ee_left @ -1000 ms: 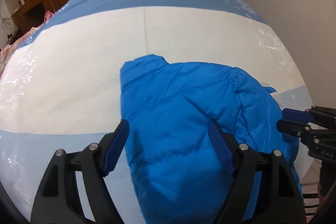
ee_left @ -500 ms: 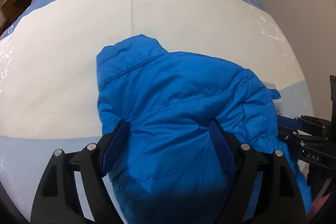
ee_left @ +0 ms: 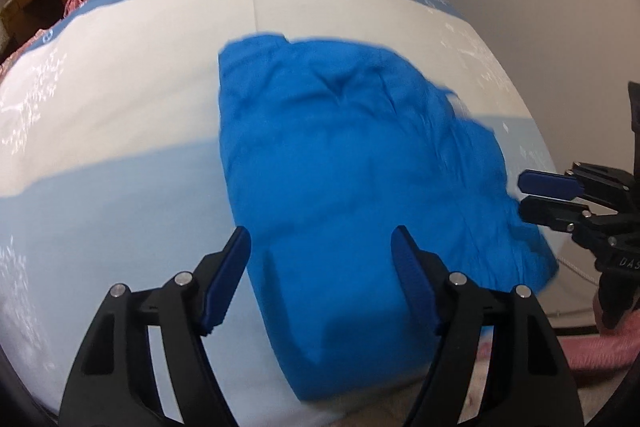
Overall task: Fold large clothes
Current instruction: 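Fold the held edge over the bundle with the right gripper while the left gripper grasps and releases, then grasp the blue jacket bundle edge with both grippers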
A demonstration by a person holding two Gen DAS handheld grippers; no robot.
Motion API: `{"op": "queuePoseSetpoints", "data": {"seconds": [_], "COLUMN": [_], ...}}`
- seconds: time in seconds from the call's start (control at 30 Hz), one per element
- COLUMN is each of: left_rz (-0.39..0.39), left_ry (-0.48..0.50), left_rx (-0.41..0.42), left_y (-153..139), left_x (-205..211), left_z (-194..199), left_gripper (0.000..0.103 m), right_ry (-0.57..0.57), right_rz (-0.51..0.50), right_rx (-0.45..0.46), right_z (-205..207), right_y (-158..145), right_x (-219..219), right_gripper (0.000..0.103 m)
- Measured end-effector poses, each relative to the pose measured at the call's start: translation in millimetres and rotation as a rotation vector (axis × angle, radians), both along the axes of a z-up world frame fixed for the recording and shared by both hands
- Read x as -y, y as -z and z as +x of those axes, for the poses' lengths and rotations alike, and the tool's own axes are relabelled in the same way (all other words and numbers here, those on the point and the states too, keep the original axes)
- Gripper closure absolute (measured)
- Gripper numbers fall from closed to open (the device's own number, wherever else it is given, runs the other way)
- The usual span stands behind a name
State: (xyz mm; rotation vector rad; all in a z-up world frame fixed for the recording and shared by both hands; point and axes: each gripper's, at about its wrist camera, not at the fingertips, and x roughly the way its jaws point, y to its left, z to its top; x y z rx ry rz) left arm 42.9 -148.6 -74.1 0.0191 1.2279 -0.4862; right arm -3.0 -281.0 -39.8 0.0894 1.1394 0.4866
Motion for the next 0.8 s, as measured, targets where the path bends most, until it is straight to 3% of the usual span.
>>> {"op": "queuePoseSetpoints", "data": {"seconds": [0.27, 0.43, 0.8], "left_rz": [-0.025, -0.027, -0.077], "left_ry": [-0.003, -0.006, -0.026], "left_rx": [-0.077, -0.101, -0.134], "left_y": [33.6, 56.9, 76.3], "left_x": [-4.8, -8.0, -11.9], "left_z": [-13.5, -15.2, -15.0], "left_gripper": [0.029, 0.026, 0.023], "right_ry": [0.049, 0.098, 0.140], "right_rz": [-0.088, -0.037, -0.043], "right_rx": [-0.095, -0.147, -0.109], "right_z": [-13.9, -13.7, -21.2], "right_y": [50.4, 81.1, 82.8], "right_x": [0.6, 4.8, 4.7], "right_gripper": [0.074, 0.074, 0.074]}}
